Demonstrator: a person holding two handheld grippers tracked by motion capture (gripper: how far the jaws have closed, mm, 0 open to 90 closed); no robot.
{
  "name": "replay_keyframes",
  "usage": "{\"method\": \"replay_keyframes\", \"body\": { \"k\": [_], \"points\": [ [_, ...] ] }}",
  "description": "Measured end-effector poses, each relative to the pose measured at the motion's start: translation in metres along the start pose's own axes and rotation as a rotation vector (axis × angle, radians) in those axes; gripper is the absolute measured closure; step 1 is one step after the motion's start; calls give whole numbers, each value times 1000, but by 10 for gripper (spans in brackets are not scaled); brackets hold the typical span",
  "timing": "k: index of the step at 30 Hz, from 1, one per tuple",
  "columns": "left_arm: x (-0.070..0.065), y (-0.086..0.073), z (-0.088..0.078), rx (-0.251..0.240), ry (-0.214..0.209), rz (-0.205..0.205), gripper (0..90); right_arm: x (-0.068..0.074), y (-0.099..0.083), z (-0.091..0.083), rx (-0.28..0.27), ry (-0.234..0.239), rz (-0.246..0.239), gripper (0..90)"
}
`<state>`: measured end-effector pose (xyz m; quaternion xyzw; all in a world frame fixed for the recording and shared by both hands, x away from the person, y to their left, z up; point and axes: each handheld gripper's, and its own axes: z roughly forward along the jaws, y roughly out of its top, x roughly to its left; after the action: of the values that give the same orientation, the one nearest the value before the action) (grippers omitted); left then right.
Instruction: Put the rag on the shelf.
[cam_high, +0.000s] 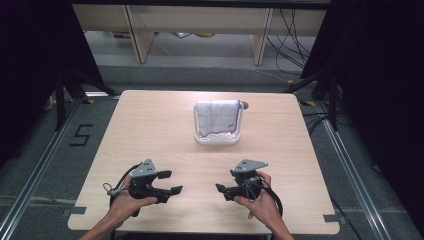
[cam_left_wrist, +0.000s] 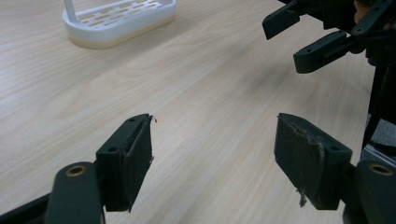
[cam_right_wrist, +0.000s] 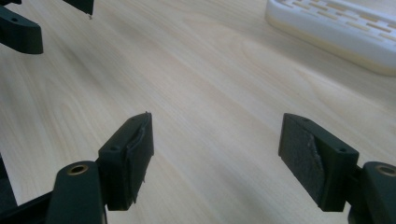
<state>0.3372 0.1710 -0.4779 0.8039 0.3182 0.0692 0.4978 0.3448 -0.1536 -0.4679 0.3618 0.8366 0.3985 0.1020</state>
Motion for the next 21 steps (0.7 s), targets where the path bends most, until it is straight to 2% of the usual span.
{"method": "replay_keyframes", "body": {
  "k": [4,6,7,8,9,10,11,13,16,17,18,19,20,21],
  "points": [
    [-4,-8,-1,12,-5,19,269,3,-6,2,15,-1,-6,252],
    [-8,-18,-1,17,9,29,268,6,-15,5,28,-2,-13,247],
    [-9,-21,0,23,3,35,268,7,-17,7,19,-8,-23,244],
    [-10,-25,0,32,0,40,265,10,-20,6,31,-3,3,239],
    [-12,-29,2,38,-5,22,262,10,-22,7,36,-12,-20,232],
    [-13,-34,3,52,-9,21,259,10,-23,6,40,-4,-18,226],
    [-13,-34,3,52,-9,21,252,12,-26,4,60,-15,-17,220],
    [-17,-45,3,88,-9,6,240,14,-33,2,60,-33,-15,219],
    [-19,-47,3,120,-14,40,239,17,-42,-2,77,-37,-20,219],
    [-21,-48,4,89,-6,41,238,18,-44,-2,57,-45,-11,219],
    [-22,-47,4,88,-7,34,238,18,-45,-5,72,-37,-6,219],
    [-21,-46,3,99,-13,40,238,17,-46,-4,46,-39,-26,219],
    [-21,-46,3,103,-4,42,237,16,-46,-5,48,-28,-42,218],
    [-21,-47,5,84,9,46,236,17,-46,-7,55,-34,-18,216]
  ]
}}
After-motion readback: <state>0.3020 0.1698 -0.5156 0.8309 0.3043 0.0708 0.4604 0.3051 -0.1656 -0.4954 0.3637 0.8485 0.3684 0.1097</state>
